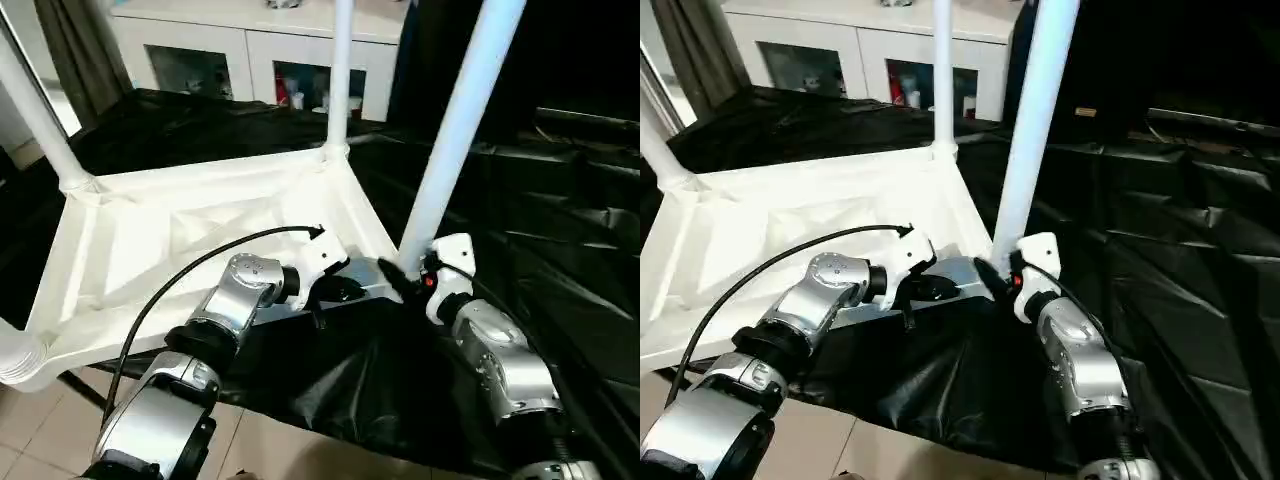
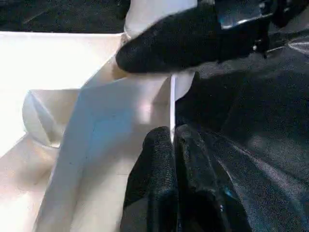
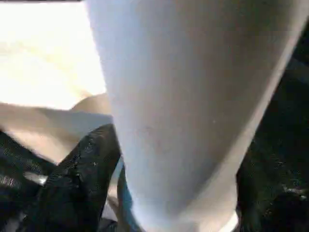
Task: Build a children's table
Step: Rotate leg to tighten
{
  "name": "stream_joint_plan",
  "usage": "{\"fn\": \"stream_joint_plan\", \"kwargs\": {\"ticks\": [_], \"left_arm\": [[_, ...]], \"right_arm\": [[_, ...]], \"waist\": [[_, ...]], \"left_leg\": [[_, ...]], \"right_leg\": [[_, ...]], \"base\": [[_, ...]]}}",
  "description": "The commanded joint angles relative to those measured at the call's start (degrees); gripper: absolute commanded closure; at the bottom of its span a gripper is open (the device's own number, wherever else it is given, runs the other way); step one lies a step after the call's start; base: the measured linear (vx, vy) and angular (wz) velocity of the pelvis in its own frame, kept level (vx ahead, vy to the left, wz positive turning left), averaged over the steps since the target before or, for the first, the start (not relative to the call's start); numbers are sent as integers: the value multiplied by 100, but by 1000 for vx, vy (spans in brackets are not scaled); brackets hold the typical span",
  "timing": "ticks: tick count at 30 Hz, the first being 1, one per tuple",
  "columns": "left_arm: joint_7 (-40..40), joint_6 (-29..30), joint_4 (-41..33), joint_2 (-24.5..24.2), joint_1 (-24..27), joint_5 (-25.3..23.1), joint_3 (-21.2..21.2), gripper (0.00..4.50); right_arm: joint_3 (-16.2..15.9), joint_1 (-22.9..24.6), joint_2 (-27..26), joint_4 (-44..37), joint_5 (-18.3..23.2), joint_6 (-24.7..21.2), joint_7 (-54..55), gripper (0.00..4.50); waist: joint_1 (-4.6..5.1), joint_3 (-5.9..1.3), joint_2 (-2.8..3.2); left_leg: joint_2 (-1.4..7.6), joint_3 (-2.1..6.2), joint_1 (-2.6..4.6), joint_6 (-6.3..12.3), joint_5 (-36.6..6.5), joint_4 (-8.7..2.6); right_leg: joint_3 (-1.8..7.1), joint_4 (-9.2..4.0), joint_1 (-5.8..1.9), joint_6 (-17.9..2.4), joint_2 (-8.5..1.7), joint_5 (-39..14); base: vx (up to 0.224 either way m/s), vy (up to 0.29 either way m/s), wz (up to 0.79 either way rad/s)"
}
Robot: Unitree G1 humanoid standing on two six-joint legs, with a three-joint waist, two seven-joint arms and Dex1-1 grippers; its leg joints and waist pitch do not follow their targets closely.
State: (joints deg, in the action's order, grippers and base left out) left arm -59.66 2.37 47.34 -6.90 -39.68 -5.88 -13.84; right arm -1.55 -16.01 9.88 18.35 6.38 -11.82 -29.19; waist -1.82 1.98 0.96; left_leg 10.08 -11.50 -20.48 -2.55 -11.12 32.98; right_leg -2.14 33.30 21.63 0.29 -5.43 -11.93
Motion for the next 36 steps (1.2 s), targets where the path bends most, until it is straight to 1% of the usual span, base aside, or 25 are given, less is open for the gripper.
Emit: {"fn": "stream_joint_plan", "kwargs": {"ticks": [1, 3, 4, 5, 6, 7, 8, 10, 12, 16, 18, 20, 22, 23, 24, 25, 26, 27, 28, 29, 30, 33, 34, 35, 36], "left_arm": [[-511, -176, -29, 76, 173, 176, -236, 450], [-795, -209, -41, -85, 198, 183, -275, 450], [-873, -220, -26, -136, 190, 178, -283, 450], [-1002, -261, -22, -209, 189, 186, -288, 450], [-1048, -271, -22, -238, 187, 190, -288, 450], [-1155, -292, -22, -305, 183, 200, -289, 450], [-1369, -307, -26, -420, 170, 224, -285, 450], [-1669, -232, -44, -559, 145, 272, -267, 450], [-1961, -76, -119, -653, 132, 337, -299, 450], [-1999, -74, -68, -718, 55, 339, -264, 450], [-1962, -116, 6, -732, 9, 329, -232, 450], [-1993, -107, 7, -754, -12, 362, -210, 450], [-2077, -58, -40, -776, 6, 387, -223, 450], [-2081, -57, -41, -776, 7, 386, -224, 450], [-2088, -56, -42, -776, 7, 386, -225, 450], [-2093, -56, -42, -775, 7, 385, -225, 450], [-2104, -54, -42, -776, 11, 386, -229, 450], [-2104, -54, -42, -776, 11, 386, -229, 450], [-2121, -65, -28, -771, 14, 393, -243, 450], [-2124, -73, -21, -763, 17, 398, -247, 450], [-2119, -88, -13, -756, 20, 399, -247, 450], [-2032, -118, 22, -694, 21, 385, -244, 450], [-1889, -131, 59, -649, 8, 360, -224, 450], [-1390, -203, 175, -479, -33, 298, -147, 450], [-1319, -210, 189, -456, -38, 291, -136, 450]], "right_arm": [[-679, 91, -14, -133, 24, -152, -737, 79], [-765, 133, 251, -292, 91, -93, -1230, 79], [-788, 129, 326, -317, 115, -68, -1380, 79], [-798, 154, 447, -381, 216, -66, -1653, 79], [-798, 162, 492, -402, 243, -55, -1736, 79], [-796, 183, 599, -453, 307, -30, -1932, 79], [-785, 206, 776, -537, 424, -21, -2269, 79], [-764, 203, 991, -622, 571, -38, -2648, 79], [-755, 186, 1132, -653, 641, -38, -2909, 79], [-820, 164, 1350, -669, 718, -26, -3384, 79], [-826, 128, 1384, -601, 706, 0, -3478, 79], [-782, 72, 1364, -521, 785, 1, -3503, 102], [-785, 80, 1330, -523, 830, -15, -3507, 113], [-786, 87, 1318, -521, 829, -12, -3507, 121], [-787, 96, 1301, -516, 829, -9, -3507, 132], [-787, 102, 1289, -511, 828, -5, -3509, 141], [-791, 129, 1270, -521, 829, -3, -3501, 150], [-791, 129, 1270, -521, 829, -3, -3501, 158], [-799, 216, 1262, -601, 864, -29, -3486, 158], [-795, 272, 1259, -658, 882, -50, -3468, 170], [-793, 310, 1259, -695, 886, -61, -3451, 173], [-733, 426, 1202, -731, 873, -81, -3256, 178], [-709, 447, 1153, -697, 812, -51, -3100, 178], [-651, 442, 928, -507, 566, -25, -2489, 179], [-648, 443, 902, -488, 536, -16, -2420, 180]], "waist": [[8, -220, -81], [-2, -239, -112], [-2, -242, -142], [-26, -258, -122], [-31, -265, -121], [-49, -276, -118], [-45, -275, -138], [-101, -282, -122], [-132, -300, -109], [-193, -308, -106], [-214, -294, -90], [-218, -276, -110], [-222, -268, -104], [-228, -267, -17], [-209, -260, -45], [-206, -269, -75], [-209, -274, -44], [-201, -279, -54], [-200, -286, 2], [-195, -288, -28], [-200, -293, -16], [-199, -301, -18], [-198, -292, -27], [-183, -269, -37], [-179, -258, -28]], "left_leg": [[318, 155, 29, 238, -1547, -466], [311, 146, 18, 360, -1414, -434], [307, 134, 13, 399, -1344, -424], [310, 127, 31, 471, -1206, -405], [312, 126, 19, 506, -1086, -394], [316, 122, 10, 592, -883, -379], [319, 114, 1, 637, -806, -369], [333, 101, 0, 763, -633, -345], [348, 94, 10, 806, -497, -327], [356, 81, 17, 878, -396, -294], [349, 80, 10, 834, -516, -299], [351, 89, 4, 687, -746, -319], [354, 92, 11, 603, -856, -332], [355, 104, 20, 493, -951, -342], [360, 95, 24, 467, -1010, -352], [355, 102, 17, 429, -1013, -348], [353, 105, 17, 425, -975, -345], [352, 102, 14, 440, -910, -338], [347, 105, 13, 460, -844, -328], [346, 98, 12, 491, -827, -323], [344, 100, 12, 502, -813, -319], [344, 99, 10, 546, -773, -313], [348, 97, 15, 541, -806, -318], [349, 96, 13, 494, -934, -335], [346, 98, 26, 439, -1068, -348]], "right_leg": [[210, -445, -124, -1074, -322, -1444], [203, -427, -149, -1136, -326, -1324], [205, -422, -145, -1159, -327, -1263], [207, -406, -144, -1226, -342, -1125], [205, -382, -158, -1258, -337, -982], [193, -344, -171, -1346, -333, -673], [192, -328, -171, -1384, -322, -529], [169, -260, -193, -1525, -305, -133], [151, -210, -191, -1640, -304, 113], [147, -172, -180, -1767, -301, 379], [146, -193, -177, -1749, -309, 196], [152, -224, -178, -1687, -322, -180], [155, -244, -170, -1652, -326, -381], [160, -247, -165, -1626, -327, -508], [160, -270, -158, -1617, -317, -530], [159, -251, -176, -1620, -315, -479], [160, -241, -177, -1627, -315, -413], [159, -229, -180, -1648, -310, -262], [158, -210, -183, -1682, -310, -105], [154, -212, -186, -1702, -302, 6], [154, -205, -193, -1717, -303, 56], [147, -195, -199, -1740, -301, 169], [147, -203, -189, -1737, -299, 108], [152, -235, -171, -1707, -306, -128], [153, -261, -154, -1678, -309, -340]], "base": [[0, 0, 0], [0, 0, 0], [0, 0, 0], [0, 0, 0], [0, 0, 0], [0, 0, 0], [0, 0, 0], [25, -4, -1], [0, 0, 0], [0, 0, 0], [0, 0, 0], [0, 0, 0], [0, 0, 0], [0, 0, 0], [0, 0, 0], [0, 0, 0], [0, 0, 0], [0, 0, 0], [0, 0, 0], [0, 0, 0], [0, 0, 0], [0, 0, 0], [0, 0, 0], [0, 0, 0], [0, 0, 0]]}}
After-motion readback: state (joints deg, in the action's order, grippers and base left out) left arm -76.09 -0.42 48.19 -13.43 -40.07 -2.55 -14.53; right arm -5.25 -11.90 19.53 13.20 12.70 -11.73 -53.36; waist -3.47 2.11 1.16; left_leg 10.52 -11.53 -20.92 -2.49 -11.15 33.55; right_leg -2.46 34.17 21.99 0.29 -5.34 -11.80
